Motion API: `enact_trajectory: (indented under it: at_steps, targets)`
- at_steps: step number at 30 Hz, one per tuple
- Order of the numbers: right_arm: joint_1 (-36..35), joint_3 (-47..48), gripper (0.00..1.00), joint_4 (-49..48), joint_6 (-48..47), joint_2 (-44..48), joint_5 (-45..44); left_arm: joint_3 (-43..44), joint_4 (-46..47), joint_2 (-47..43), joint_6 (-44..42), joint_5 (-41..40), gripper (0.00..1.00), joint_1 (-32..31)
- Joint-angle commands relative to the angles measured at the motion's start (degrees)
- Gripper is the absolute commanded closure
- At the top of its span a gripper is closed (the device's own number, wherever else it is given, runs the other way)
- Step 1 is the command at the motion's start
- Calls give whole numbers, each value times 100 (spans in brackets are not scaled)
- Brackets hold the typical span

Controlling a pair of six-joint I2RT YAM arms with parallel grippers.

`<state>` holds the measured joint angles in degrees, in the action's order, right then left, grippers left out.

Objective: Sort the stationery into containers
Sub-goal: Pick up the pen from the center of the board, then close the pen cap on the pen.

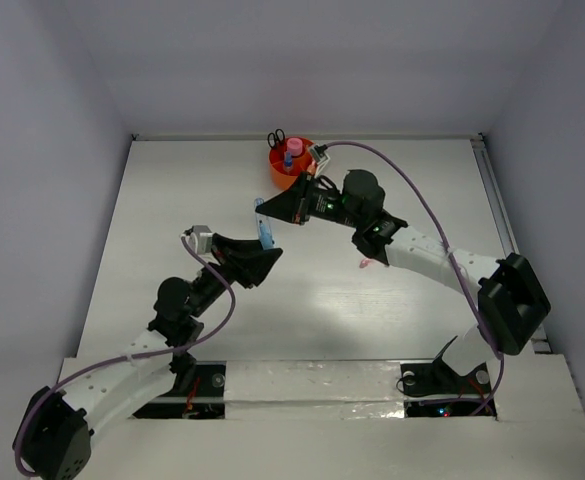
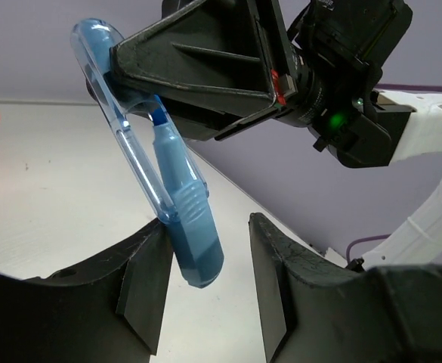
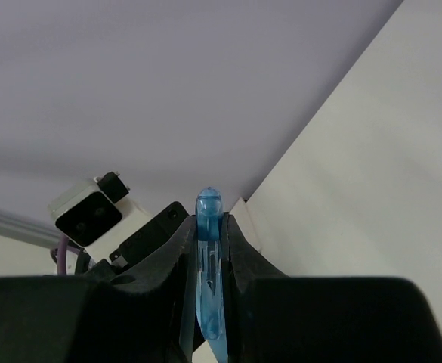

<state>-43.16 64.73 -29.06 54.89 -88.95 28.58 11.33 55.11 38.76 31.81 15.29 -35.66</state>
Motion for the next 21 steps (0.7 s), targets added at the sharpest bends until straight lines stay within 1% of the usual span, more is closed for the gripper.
enact_trajectory:
  at_steps: [1, 6, 10, 14, 21]
  targets:
    - [44, 92, 100, -566, 4, 44, 86, 62, 387, -106, 71, 220, 59, -38]
    - [97, 84, 100, -680, 4, 27, 113, 53, 175, -343, 18, 168, 59, -38]
    - [97, 31, 100, -698, -40, 70, 130, 36, 52, -431, 36, 124, 61, -38]
    - [97, 5, 100, -759, -49, 62, 183, -26, 35, -519, 88, 44, 67, -38]
    - [97, 13, 100, -864, -119, 27, 332, -87, 131, -449, 229, 123, 70, -38]
